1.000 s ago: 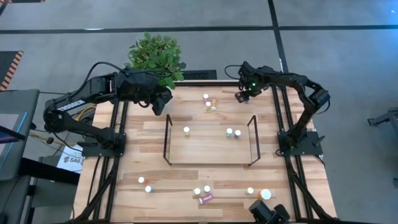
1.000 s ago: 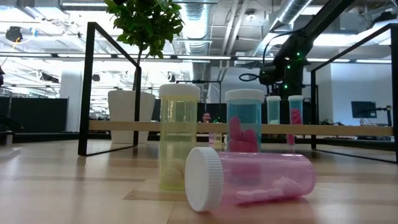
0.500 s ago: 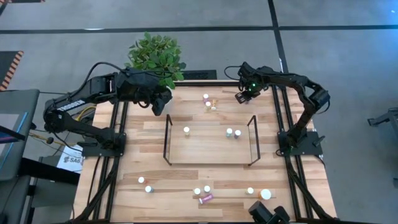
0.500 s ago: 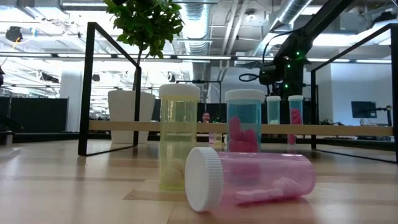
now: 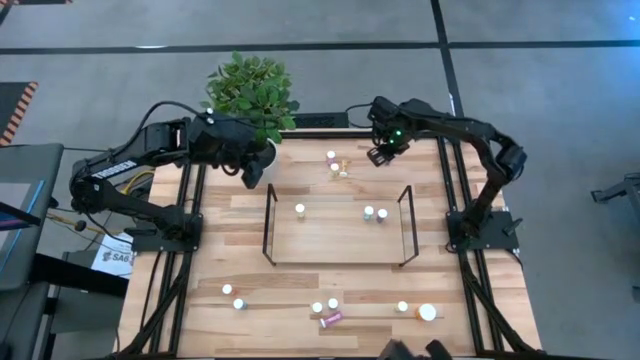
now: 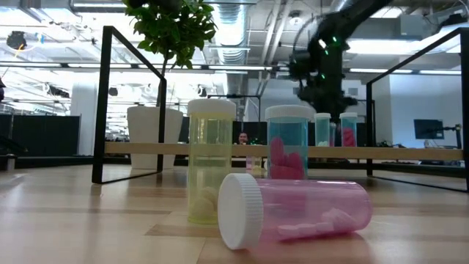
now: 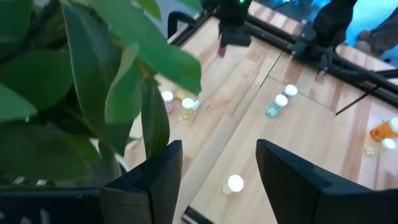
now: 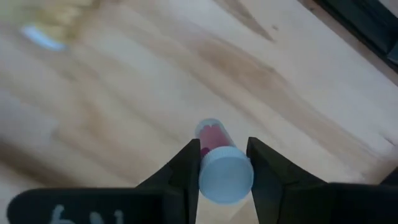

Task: Pick and place medicine bottles onto shelf by color
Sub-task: Put the blue pill bottle on the shelf

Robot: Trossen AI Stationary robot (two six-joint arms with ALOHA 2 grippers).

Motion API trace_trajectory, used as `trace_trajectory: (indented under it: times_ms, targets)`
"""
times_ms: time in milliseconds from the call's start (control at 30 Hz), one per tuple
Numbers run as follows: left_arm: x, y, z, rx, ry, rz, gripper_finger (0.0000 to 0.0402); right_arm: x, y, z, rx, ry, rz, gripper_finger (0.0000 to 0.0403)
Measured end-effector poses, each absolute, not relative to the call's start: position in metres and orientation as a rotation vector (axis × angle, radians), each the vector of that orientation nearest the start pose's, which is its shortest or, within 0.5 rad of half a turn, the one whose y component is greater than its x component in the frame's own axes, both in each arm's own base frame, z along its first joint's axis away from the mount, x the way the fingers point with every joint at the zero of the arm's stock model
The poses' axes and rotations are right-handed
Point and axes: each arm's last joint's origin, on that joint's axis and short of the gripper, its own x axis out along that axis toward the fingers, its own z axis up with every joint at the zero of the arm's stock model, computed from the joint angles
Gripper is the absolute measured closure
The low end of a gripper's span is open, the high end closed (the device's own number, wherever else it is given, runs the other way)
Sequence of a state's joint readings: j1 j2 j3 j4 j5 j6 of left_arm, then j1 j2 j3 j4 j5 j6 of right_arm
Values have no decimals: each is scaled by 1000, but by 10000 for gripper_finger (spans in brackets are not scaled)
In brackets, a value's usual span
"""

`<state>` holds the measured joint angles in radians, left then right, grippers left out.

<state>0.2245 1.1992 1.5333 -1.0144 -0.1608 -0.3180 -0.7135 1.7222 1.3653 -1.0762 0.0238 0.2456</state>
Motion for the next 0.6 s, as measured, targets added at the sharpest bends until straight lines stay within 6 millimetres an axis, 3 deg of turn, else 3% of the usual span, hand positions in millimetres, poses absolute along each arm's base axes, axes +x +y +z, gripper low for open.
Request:
trace_trajectory:
  times_ms: [133,333,467,600]
  targets:
    - [203,51,423,-328,656,468,210,269,-189,267,639,1290,-720,272]
    - [200,50,421,-311,698,451,210,302,-138,305,554,1252,-604,275]
    - [200,49,420,-284,716,441,210,312,-97,323,522,1283,-539,276]
    - [200,49,420,-287,720,403,210,314,-56,328,515,1360,-513,273]
